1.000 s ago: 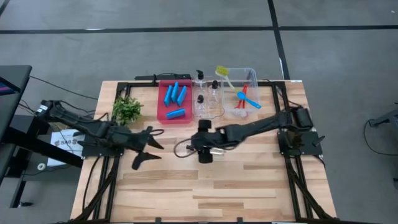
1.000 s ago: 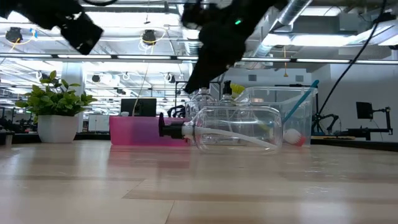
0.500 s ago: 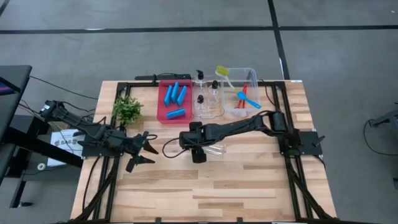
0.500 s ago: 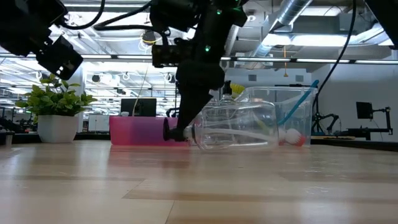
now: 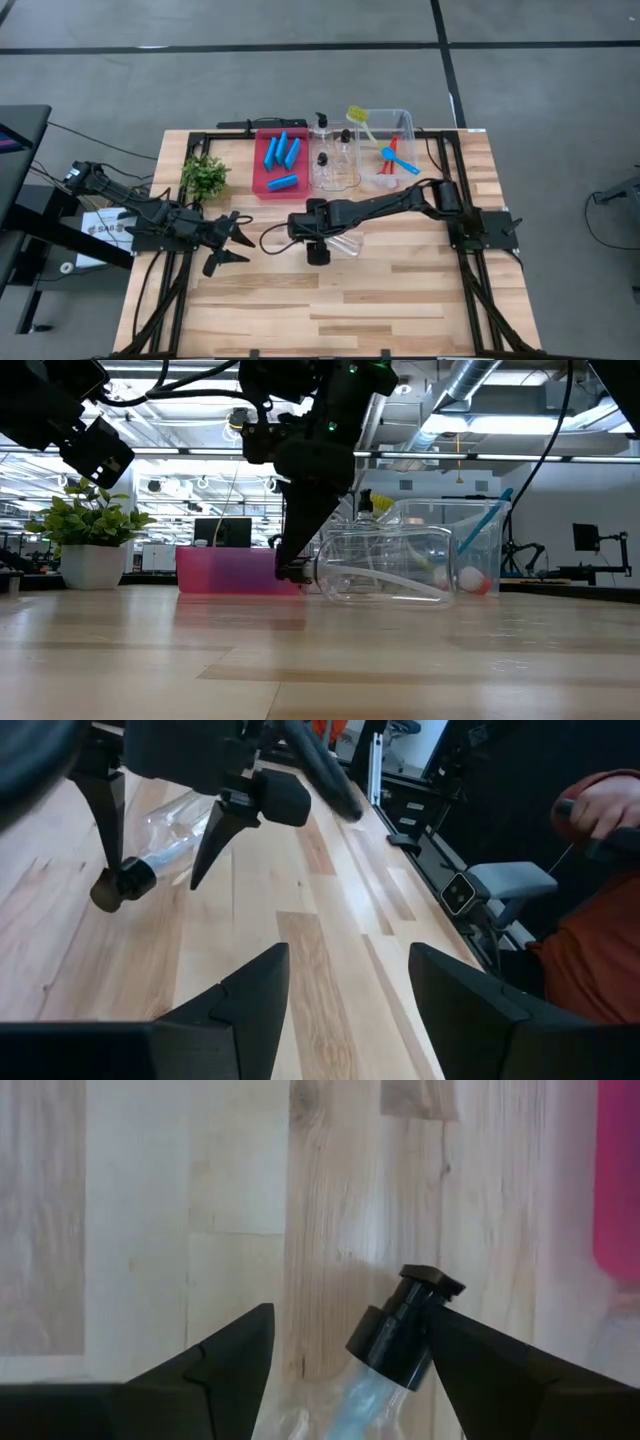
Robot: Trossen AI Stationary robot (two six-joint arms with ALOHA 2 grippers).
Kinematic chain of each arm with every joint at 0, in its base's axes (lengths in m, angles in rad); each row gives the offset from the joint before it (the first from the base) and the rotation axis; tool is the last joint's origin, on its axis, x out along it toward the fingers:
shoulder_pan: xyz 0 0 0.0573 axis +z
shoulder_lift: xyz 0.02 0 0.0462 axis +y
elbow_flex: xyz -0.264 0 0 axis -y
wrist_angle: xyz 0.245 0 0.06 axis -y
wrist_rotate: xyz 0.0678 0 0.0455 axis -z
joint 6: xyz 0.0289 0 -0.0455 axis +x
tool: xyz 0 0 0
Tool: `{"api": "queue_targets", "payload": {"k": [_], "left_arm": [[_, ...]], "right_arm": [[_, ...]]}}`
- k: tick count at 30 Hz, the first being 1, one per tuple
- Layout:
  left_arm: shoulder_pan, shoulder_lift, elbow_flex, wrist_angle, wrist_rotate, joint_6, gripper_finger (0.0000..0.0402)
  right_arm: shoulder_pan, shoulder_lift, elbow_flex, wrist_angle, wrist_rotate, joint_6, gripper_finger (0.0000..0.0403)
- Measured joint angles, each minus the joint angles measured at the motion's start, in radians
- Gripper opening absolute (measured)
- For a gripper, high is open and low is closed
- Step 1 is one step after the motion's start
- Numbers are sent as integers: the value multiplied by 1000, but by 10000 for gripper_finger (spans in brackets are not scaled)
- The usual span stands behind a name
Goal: Pick & Place Kitchen Sink Supplies
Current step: Put the spray bottle into the transparent bin
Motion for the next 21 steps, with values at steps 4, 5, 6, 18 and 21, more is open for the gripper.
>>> {"api": "queue_targets", "payload": {"k": [4, 5, 6, 18, 21], "left_arm": [[0, 0, 0, 4, 0, 0, 208], [0, 0, 0, 5, 0, 0, 208], [0, 0, 0, 6, 0, 0, 208], [0, 0, 0, 7, 0, 0, 208], [0, 0, 0, 7, 0, 0, 208]], "right_arm": [[-1, 0, 0, -3, -3, 45, 255], [-1, 0, 0, -4, -7, 58, 255], [-1, 0, 0, -5, -12, 67, 255], [0, 1, 0, -10, -66, 122, 255], [0, 1, 0, -10, -91, 122, 255]]}}
